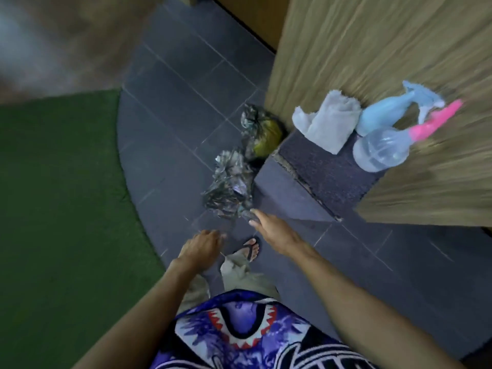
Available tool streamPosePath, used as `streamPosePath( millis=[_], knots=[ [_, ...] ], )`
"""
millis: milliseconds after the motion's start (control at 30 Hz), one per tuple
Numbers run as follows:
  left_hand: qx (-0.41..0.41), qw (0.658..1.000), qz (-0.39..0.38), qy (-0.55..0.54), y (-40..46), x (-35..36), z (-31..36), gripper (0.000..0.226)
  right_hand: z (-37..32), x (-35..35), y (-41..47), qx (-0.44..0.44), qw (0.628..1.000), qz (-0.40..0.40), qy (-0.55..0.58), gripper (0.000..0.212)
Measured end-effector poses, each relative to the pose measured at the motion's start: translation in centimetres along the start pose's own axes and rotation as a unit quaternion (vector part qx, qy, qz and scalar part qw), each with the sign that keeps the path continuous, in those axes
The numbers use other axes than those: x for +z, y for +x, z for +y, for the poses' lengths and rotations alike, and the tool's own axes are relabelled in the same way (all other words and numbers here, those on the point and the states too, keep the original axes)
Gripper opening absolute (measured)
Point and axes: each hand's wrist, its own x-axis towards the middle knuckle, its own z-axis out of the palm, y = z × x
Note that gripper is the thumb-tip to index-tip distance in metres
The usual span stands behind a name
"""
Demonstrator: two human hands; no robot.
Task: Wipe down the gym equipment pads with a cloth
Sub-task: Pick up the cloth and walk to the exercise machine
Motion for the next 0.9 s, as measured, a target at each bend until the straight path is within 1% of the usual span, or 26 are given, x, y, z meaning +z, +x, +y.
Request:
streamPosePath(
  millis=[67, 200, 233, 300, 333, 400, 467, 533, 667, 800, 900],
  knots=[
    [-0.027, 0.998, 0.017, -0.045, -2.2, 1.0, -3.8, 0.052, -3.3, 2.5, 0.3, -0.011, 0.999, -0.024, -0.040, 0.048],
    [-0.065, 0.984, 0.074, -0.152, -7.5, 2.2, -11.3, 0.052, -11.7, 7.5, 0.8, -0.077, 0.988, -0.065, -0.114, 0.048],
    [-0.071, 0.978, 0.093, -0.174, -9.0, 2.6, -13.3, 0.055, -14.0, 8.8, 0.8, -0.095, 0.984, -0.071, -0.133, 0.048],
    [-0.081, 0.963, 0.134, -0.220, -12.5, 3.1, -17.4, 0.068, -18.6, 12.1, 1.1, -0.131, 0.973, -0.083, -0.170, 0.047],
    [-0.093, 0.953, 0.153, -0.245, -14.4, 3.5, -19.6, 0.070, -21.0, 14.0, 1.2, -0.149, 0.967, -0.087, -0.189, 0.046],
    [-0.128, 0.933, 0.187, -0.279, -18.3, 4.5, -24.2, 0.059, -25.8, 18.2, 1.1, -0.192, 0.951, -0.095, -0.222, 0.045],
    [-0.170, 0.905, 0.222, -0.322, -22.2, 5.8, -29.0, 0.050, -31.1, 22.9, 0.2, -0.232, 0.935, -0.115, -0.244, 0.042],
    [-0.212, 0.872, 0.257, -0.360, -26.1, 7.1, -33.7, 0.046, -36.4, 28.0, -0.9, -0.262, 0.922, -0.144, -0.246, 0.039],
    [-0.285, 0.793, 0.321, -0.433, -33.3, 9.4, -41.7, 0.045, -46.2, 37.8, -3.1, -0.316, 0.887, -0.212, -0.263, 0.038],
    [-0.349, 0.707, 0.360, -0.499, -38.8, 11.5, -49.1, 0.042, -55.0, 46.3, -5.0, -0.348, 0.859, -0.264, -0.266, 0.037],
    [-0.381, 0.661, 0.383, -0.520, -42.0, 12.3, -54.8, 0.044, -61.0, 52.6, -4.9, -0.359, 0.838, -0.306, -0.276, 0.036]
  ],
)
